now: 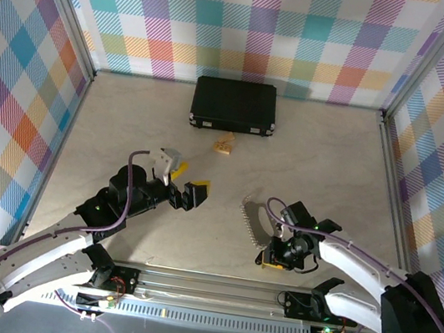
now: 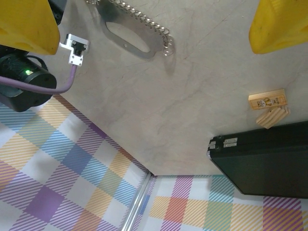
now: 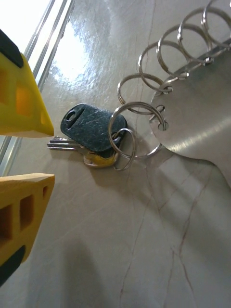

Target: Put the keys on the keyring

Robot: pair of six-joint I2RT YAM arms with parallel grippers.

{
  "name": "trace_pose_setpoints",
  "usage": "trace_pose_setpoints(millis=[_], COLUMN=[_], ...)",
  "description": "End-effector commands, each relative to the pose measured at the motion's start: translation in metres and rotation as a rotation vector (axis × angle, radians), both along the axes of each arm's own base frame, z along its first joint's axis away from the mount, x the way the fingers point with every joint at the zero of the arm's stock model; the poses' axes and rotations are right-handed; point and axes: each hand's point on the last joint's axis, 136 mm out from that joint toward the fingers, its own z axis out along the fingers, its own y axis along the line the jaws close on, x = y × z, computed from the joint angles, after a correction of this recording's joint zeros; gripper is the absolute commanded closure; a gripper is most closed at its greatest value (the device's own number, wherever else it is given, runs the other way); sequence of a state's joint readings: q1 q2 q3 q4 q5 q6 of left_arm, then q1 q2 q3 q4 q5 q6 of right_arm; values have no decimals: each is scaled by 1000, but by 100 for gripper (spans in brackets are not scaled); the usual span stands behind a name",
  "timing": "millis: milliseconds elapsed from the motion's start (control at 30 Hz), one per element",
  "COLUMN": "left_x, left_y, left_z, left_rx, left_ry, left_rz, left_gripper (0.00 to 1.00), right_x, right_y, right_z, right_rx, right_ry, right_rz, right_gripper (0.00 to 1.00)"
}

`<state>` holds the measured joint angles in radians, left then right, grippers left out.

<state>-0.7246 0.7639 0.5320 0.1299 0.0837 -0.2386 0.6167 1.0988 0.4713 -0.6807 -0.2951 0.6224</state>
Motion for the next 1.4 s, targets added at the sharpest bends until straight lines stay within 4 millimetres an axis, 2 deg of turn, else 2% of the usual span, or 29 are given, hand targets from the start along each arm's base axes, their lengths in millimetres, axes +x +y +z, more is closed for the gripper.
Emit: trace_pose_setpoints(millis=[0,133,233,533,733,933,1033,1100,1133,1367], left_x=[0,3,7,12,18,31,37,41,42,45], left_y=[5,10,17,28,42,70,80,88,94,141], left_z=[-3,-6,-7,-17,-21,-34,-39,-41,-40,-38], left_rx=[19,29,24,71,107,224,278,307,320,460], left_ry=[-10,0,20,80,104,135,141,127,114,-40], left_rz=[21,54,105,173,261,428,490,538,568,760], left_gripper=[0,0,0,0,0,0,0,0,0,0], right_x=[-6,-2,2,16,41,74,92,103,107,142], right_y=[-6,-5,-3,6,10,8,-1,-10,-14,-51], right_z=[2,11,18,32,54,86,107,119,123,151], right_rx=[-24,-11,-1,25,26,4,-35,-85,-107,-313], right_ry=[7,-19,-44,-92,-230,-448,-598,-686,-718,-917], right_rz=[-12,-22,-25,-8,9,34,31,31,33,-41], right_gripper=[70,63,53,45,41,34,21,3,1,1])
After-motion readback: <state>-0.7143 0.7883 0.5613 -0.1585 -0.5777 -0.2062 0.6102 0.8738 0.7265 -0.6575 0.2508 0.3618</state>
